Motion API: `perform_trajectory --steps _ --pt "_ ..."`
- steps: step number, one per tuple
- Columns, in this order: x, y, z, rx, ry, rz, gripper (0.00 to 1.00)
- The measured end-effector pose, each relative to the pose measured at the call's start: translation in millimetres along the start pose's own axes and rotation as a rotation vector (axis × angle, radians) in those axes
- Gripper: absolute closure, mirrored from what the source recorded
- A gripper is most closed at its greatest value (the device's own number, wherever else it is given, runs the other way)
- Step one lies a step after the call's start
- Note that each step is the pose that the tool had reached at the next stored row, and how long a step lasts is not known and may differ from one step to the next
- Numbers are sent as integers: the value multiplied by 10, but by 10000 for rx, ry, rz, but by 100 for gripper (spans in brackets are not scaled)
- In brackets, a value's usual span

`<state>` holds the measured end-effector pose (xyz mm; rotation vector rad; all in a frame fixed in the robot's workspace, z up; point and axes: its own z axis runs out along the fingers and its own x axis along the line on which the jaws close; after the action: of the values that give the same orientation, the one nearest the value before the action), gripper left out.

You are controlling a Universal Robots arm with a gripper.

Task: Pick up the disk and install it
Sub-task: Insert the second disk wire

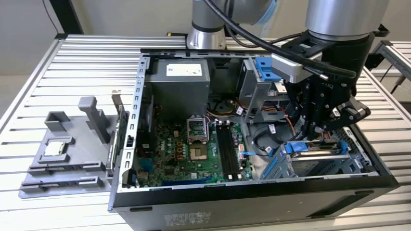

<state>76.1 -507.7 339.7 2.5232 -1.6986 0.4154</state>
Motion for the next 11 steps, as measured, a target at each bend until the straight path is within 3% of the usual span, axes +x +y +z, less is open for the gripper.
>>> perform_trajectory --steps 4,11 --pt "9 -7 4 -83 30 304 100" --pt "23 -25 14 -47 -190 534 100"
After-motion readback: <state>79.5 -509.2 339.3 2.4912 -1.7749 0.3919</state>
